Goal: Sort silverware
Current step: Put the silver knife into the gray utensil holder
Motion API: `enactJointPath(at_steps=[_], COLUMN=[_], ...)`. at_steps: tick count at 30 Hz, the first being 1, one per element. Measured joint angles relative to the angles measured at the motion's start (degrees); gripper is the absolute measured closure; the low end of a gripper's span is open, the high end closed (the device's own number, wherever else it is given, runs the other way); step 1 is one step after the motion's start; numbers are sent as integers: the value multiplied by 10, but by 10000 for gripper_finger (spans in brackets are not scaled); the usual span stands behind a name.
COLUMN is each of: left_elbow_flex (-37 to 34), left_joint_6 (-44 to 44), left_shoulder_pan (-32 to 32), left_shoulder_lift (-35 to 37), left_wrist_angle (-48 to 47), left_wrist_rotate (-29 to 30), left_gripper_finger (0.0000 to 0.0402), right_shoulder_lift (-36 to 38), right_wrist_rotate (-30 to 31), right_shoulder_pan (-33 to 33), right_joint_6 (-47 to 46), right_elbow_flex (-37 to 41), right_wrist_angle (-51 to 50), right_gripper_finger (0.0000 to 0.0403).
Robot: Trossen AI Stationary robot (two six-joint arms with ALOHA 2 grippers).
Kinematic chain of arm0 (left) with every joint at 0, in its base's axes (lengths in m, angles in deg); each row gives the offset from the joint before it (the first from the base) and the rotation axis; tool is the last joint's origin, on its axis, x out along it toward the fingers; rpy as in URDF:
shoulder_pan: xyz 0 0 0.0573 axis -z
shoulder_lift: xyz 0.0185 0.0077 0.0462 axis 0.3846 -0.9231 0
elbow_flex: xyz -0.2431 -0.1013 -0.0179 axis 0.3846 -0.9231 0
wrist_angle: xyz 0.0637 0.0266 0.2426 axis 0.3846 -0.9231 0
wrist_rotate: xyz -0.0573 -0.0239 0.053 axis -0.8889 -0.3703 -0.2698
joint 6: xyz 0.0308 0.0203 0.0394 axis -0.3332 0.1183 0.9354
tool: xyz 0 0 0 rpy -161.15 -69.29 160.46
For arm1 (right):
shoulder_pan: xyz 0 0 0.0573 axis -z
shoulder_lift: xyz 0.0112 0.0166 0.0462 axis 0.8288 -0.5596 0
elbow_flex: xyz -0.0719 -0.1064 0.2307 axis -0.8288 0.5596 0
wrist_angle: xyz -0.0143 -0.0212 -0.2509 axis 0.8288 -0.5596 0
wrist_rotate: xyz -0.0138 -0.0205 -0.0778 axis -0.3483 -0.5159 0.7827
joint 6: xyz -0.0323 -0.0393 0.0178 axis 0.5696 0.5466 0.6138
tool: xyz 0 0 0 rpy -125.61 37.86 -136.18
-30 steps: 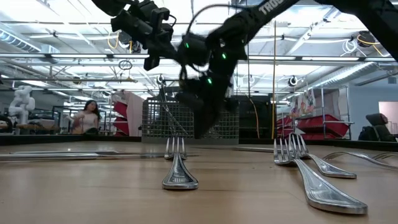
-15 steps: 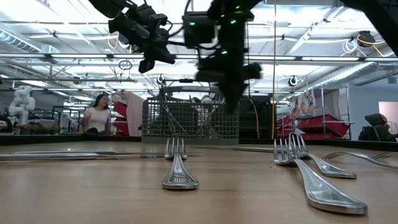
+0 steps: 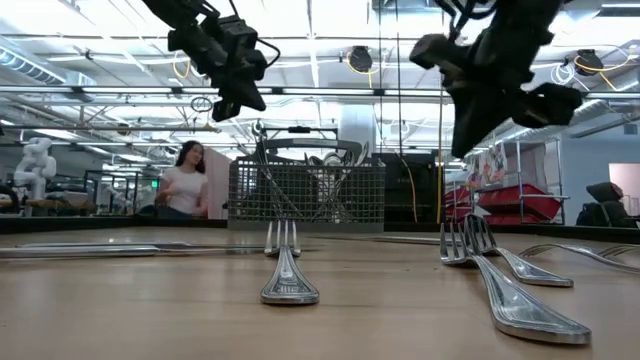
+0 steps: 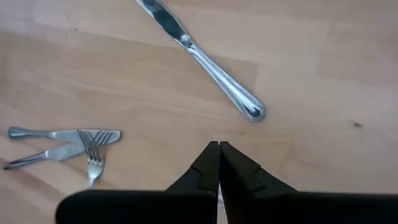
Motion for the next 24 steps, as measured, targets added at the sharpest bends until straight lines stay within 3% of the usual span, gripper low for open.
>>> enactJointPath(at_steps=[8,24], left_elbow_flex=[0,0], left_joint_6=[-6,-21], left_shoulder_pan=[30,59], left_shoulder_lift=[-10,-71], left_wrist_angle=[9,30], left_wrist_rotate=[-32,-32], left_gripper_finger=[396,396], right_shoulder_lift=[-72,-150], right_wrist_rotate=[-13,-47], right_shoulder_pan=[6,43], right_joint_6=[1,78], right_elbow_flex=[4,4], right_wrist_angle=[-2,37], right_gripper_finger=[403,403])
